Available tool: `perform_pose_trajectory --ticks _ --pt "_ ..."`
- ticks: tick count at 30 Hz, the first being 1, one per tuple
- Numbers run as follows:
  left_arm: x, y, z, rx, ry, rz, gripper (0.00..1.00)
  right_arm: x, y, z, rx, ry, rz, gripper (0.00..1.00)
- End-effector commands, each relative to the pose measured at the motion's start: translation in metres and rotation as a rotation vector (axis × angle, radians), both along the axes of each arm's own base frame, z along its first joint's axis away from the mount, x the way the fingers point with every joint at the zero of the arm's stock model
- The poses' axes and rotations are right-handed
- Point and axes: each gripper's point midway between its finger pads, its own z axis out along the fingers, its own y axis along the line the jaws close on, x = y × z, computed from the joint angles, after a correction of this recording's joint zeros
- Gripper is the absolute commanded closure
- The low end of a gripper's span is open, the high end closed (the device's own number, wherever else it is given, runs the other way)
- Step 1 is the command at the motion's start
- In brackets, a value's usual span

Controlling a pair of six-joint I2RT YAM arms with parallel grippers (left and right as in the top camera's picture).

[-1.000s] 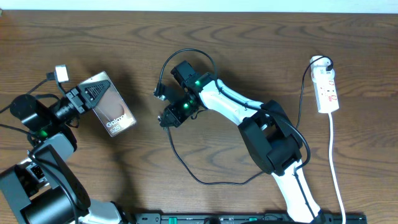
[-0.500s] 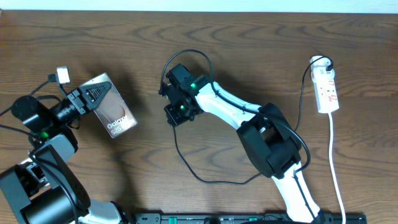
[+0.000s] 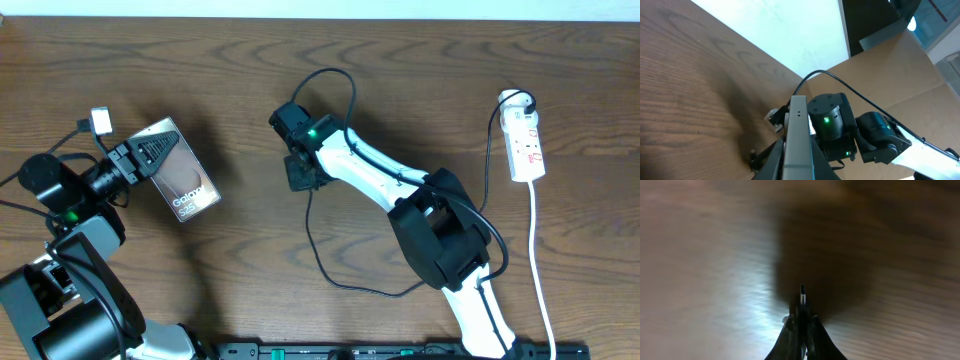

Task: Plug charger to phone and switch on socket

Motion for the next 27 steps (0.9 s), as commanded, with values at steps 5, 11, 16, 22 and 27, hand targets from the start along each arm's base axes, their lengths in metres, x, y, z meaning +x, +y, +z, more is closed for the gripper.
perform_pose_trajectory --ticks 5,11,16,22,27 --pt "-0.0045 -0.0019 0.0026 0.009 -0.015 -0.021 0.93 0.0080 -0.0280 -0.0046 -0.118 -0.055 -0.172 0.99" --pt "-0.0046 -0.0019 0.0024 0.009 -0.015 -0.021 0.92 0.0078 -0.0357 -0.0041 -0.145 -0.063 -0.232 0.99" --pt "-0.0046 -0.0019 0.0024 0.009 -0.015 -0.021 0.93 0.0075 -0.0356 -0.0042 -0.141 -0.062 -0.250 0.99" --pt "-0.0046 -0.0019 0.0024 0.009 -0.015 -0.021 0.92 0.0072 -0.0350 -0.0043 -0.132 -0.060 -0.283 0.98" --pt "-0.0046 -0.0019 0.0024 0.009 -0.015 -0.021 0.93 0.0072 -0.0350 -0.0043 -0.130 -0.060 -0.290 0.96"
